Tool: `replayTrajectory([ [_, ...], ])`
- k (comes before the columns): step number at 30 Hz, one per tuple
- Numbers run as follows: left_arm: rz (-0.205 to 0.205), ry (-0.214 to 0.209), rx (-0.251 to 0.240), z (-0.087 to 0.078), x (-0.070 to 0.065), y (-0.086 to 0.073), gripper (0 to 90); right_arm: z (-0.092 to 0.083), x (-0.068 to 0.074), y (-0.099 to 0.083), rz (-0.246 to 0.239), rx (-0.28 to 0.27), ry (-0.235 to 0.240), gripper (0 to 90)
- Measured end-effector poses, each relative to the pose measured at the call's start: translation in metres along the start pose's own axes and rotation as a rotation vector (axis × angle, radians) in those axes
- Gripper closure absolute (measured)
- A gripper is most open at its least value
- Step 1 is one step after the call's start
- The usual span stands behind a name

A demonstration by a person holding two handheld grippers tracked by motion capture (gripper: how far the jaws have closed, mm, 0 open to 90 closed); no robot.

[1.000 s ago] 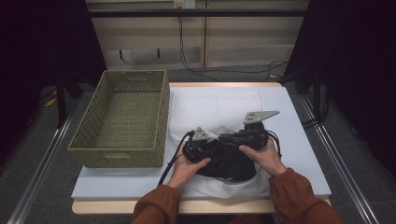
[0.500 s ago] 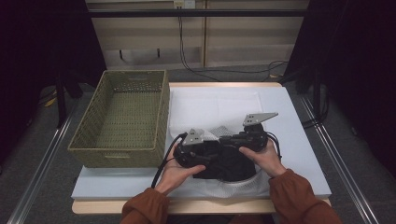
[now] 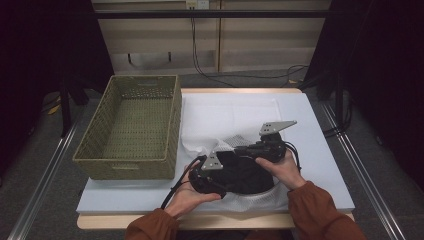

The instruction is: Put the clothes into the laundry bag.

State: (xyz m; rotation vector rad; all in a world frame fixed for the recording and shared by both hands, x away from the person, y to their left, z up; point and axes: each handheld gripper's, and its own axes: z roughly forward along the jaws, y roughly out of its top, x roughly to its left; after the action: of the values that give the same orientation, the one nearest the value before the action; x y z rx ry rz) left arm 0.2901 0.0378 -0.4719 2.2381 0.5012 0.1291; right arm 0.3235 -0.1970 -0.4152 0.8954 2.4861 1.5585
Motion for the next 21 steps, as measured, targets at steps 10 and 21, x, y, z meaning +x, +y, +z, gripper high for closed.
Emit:
replayTrajectory([
  [10, 0.019, -0.003, 0.015, 0.011, 0.004, 0.002, 59.5, 0.000, 0.001, 0.000, -0.002, 0.007, -0.006, 90.0],
  [21, -0.009, 0.043, -0.022, 0.011, 0.017, 0.020, 71.2, -0.003, 0.002, 0.003, -0.002, -0.009, 0.003, 90.0],
])
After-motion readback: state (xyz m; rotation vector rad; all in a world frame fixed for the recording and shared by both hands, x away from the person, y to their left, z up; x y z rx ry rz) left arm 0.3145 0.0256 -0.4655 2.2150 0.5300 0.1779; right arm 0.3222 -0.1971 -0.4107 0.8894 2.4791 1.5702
